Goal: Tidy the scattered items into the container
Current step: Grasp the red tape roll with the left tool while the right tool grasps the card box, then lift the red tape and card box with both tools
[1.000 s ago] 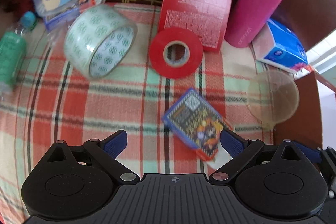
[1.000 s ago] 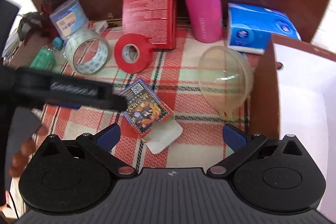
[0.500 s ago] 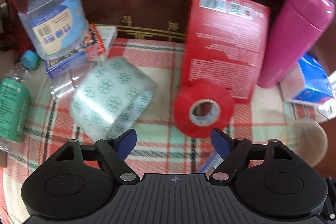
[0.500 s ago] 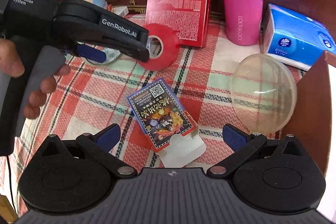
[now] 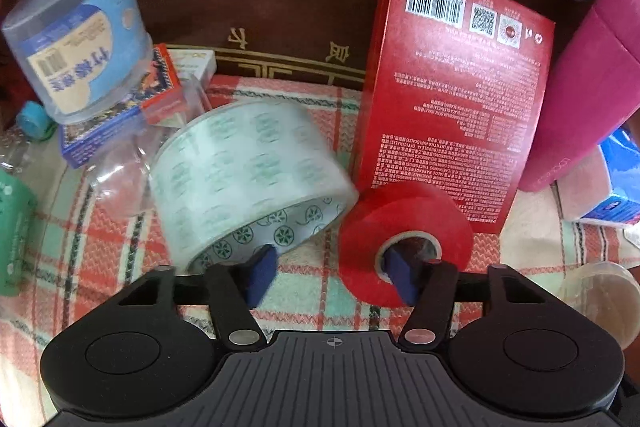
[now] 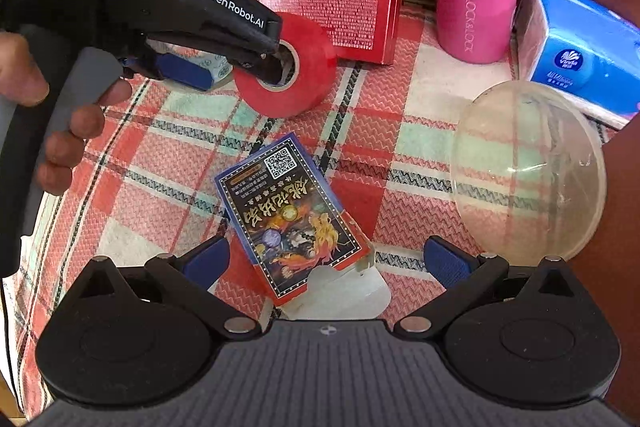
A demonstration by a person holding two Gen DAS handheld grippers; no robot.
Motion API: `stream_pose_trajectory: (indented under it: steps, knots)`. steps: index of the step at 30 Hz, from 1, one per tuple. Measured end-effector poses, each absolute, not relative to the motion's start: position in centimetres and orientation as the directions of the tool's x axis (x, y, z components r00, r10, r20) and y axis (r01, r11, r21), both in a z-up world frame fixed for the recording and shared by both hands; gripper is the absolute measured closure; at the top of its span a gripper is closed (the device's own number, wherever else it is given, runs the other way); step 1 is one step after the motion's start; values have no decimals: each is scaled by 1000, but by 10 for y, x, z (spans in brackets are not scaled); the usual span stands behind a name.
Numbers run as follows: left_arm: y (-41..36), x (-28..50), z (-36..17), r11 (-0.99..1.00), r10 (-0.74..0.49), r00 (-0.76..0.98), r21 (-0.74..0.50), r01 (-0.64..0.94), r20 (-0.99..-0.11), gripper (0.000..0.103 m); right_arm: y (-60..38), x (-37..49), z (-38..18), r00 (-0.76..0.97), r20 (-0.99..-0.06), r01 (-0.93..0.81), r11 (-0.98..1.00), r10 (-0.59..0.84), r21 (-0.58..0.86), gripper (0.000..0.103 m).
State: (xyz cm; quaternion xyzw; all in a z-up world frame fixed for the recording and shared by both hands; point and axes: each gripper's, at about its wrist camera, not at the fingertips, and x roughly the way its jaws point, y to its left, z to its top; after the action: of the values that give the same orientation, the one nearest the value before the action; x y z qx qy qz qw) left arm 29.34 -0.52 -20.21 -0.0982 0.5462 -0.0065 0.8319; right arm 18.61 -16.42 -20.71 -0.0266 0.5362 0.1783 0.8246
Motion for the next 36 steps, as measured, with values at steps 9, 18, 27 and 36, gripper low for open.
stream_pose_trajectory:
  steps: [9, 18, 27, 36]
  knots:
    - [2, 293, -196, 974, -166, 395, -212, -75, -904, 81, -157, 187, -211, 338, -914, -340, 935, 225, 104, 20]
    - [5, 256, -186, 972, -200, 326, -230, -55, -924, 81, -152, 162, -190, 289, -913, -390, 906, 288, 163, 31]
    - [38, 180, -188, 971, -183, 217, -210, -111, -959, 81, -138, 106, -191, 159, -932, -432, 872, 326, 231, 29]
    - [52, 151, -192, 973, -129, 279, -176, -149, -952, 55, -123, 78, -206, 143, -948, -503, 846, 286, 179, 18]
